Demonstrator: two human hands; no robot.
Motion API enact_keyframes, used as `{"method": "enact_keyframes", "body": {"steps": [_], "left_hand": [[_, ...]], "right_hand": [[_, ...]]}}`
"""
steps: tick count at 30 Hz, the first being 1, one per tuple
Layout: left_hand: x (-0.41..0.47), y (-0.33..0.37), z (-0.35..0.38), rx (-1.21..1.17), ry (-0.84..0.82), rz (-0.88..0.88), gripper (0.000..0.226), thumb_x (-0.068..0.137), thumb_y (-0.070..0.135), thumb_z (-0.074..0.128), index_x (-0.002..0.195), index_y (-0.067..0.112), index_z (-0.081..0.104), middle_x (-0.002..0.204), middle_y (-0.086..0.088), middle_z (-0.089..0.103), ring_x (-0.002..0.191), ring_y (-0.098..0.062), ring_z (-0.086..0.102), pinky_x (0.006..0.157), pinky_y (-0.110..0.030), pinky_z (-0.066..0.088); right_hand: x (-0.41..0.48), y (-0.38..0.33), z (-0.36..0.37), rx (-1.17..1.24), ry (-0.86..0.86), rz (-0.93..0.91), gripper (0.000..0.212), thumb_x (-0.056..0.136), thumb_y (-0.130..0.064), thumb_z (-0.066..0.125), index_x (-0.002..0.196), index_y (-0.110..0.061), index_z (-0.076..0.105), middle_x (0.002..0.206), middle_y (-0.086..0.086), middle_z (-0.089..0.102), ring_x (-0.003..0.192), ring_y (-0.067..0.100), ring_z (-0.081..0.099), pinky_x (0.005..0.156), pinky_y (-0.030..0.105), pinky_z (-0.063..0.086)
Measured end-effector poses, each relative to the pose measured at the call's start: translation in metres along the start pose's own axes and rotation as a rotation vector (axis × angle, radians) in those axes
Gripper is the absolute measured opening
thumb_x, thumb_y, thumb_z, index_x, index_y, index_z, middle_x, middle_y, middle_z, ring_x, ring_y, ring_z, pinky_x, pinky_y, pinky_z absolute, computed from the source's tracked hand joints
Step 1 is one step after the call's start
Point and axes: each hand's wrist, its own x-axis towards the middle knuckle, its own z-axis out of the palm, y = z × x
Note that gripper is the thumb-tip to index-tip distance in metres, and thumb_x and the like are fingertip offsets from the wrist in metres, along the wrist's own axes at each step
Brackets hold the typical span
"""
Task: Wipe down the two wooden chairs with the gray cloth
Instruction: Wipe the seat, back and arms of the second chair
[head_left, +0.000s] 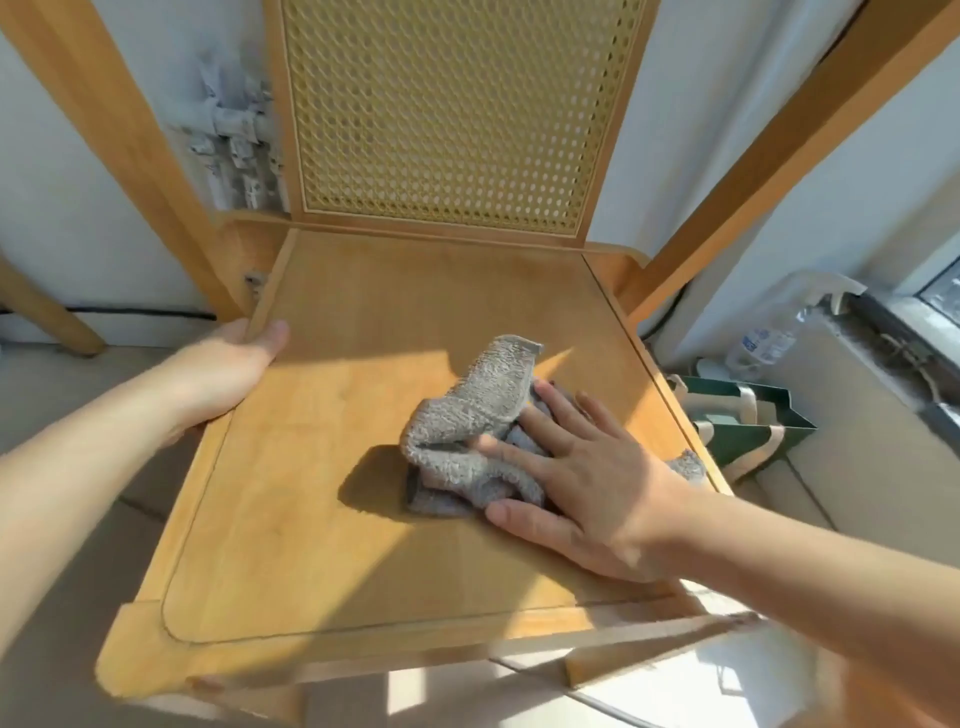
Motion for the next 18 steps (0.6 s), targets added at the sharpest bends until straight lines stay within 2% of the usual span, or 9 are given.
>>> {"method": "enact_keyframes", "body": {"steps": [2,3,6,9,12,14,15,16,18], "left_hand": [[0.001,0.003,0.003,-0.001,0.008,0.009,0.087,0.083,0.08,0.03,0.151,0.026,0.026,0.156,0.003,0.03,0.141,-0.025,0.032,0.115,-0.041,0.025],[0.003,0.003,0.005,-0.018,0.018,-0.012,0.081,0.088,0.074,0.029,0.152,0.025,0.024,0.157,0.002,0.027,0.142,-0.024,0.03,0.116,-0.04,0.024],[0.002,0.005,0.006,-0.003,-0.015,-0.06,0.075,0.091,0.069,0.028,0.152,0.026,0.024,0.157,0.002,0.029,0.141,-0.024,0.032,0.115,-0.041,0.026],[-0.007,0.014,0.001,0.04,0.042,-0.069,0.072,0.091,0.069,0.03,0.146,0.023,0.036,0.152,-0.002,0.038,0.134,-0.025,0.041,0.108,-0.038,0.034],[0.001,0.022,0.002,-0.083,0.162,-0.045,0.033,0.096,0.044,0.043,0.096,0.018,0.063,0.118,-0.02,0.065,0.089,-0.016,0.058,0.073,-0.024,0.04],[0.008,0.029,0.0,-0.088,0.216,-0.042,0.022,0.1,0.02,0.044,0.11,0.014,0.062,0.099,-0.027,0.07,0.053,-0.011,0.053,0.046,-0.016,0.038],[0.012,0.028,-0.002,-0.155,0.261,-0.082,0.027,0.1,0.02,0.045,0.123,0.013,0.056,0.109,-0.025,0.067,0.053,-0.011,0.053,0.042,-0.013,0.039],[0.016,0.027,-0.003,-0.161,0.246,-0.06,0.028,0.1,0.022,0.046,0.127,0.016,0.052,0.12,-0.018,0.062,0.071,-0.013,0.059,0.053,-0.011,0.045],[0.021,0.022,-0.001,-0.206,0.229,0.011,0.034,0.1,0.03,0.046,0.133,0.02,0.046,0.123,-0.005,0.053,0.109,-0.022,0.055,0.085,-0.024,0.044]], "right_hand": [[0.039,0.021,0.002,-0.087,0.028,0.049,0.089,0.078,-0.079,-0.006,0.125,-0.033,0.054,0.141,0.008,0.047,0.145,0.027,0.02,0.117,0.047,0.009],[0.072,0.037,-0.003,-0.04,0.022,0.139,0.084,0.082,-0.077,0.001,0.124,-0.03,0.056,0.142,0.006,0.048,0.144,0.024,0.022,0.115,0.047,0.011],[0.154,0.058,-0.015,0.026,-0.007,0.339,0.06,0.096,-0.06,0.017,0.148,-0.033,0.031,0.158,0.006,0.026,0.147,0.023,0.012,0.116,0.048,0.01],[0.174,0.014,-0.002,-0.018,0.024,0.131,0.055,0.097,-0.055,0.019,0.15,-0.039,0.018,0.162,0.007,0.003,0.149,0.026,-0.001,0.117,0.049,0.005],[0.129,-0.049,0.004,-0.034,0.038,-0.182,0.062,0.091,-0.061,0.013,0.15,-0.043,0.015,0.162,0.006,0.0,0.149,0.026,-0.002,0.118,0.05,0.001],[0.104,-0.057,-0.005,0.022,-0.041,-0.24,0.066,0.087,-0.07,0.012,0.149,-0.048,0.007,0.162,0.003,-0.006,0.149,0.022,-0.01,0.118,0.049,-0.005],[0.096,-0.052,-0.013,0.041,-0.098,-0.221,0.067,0.086,-0.073,0.011,0.148,-0.05,0.006,0.162,0.002,-0.007,0.148,0.021,-0.014,0.118,0.049,-0.008],[0.091,-0.046,-0.017,0.007,-0.086,-0.206,0.066,0.086,-0.074,0.01,0.148,-0.051,0.013,0.162,0.003,0.0,0.148,0.024,-0.012,0.118,0.052,-0.006],[0.091,-0.044,-0.025,-0.165,0.108,-0.21,0.063,0.092,-0.067,0.014,0.13,-0.04,0.056,0.149,0.015,0.041,0.146,0.035,0.017,0.117,0.055,0.012]]}}
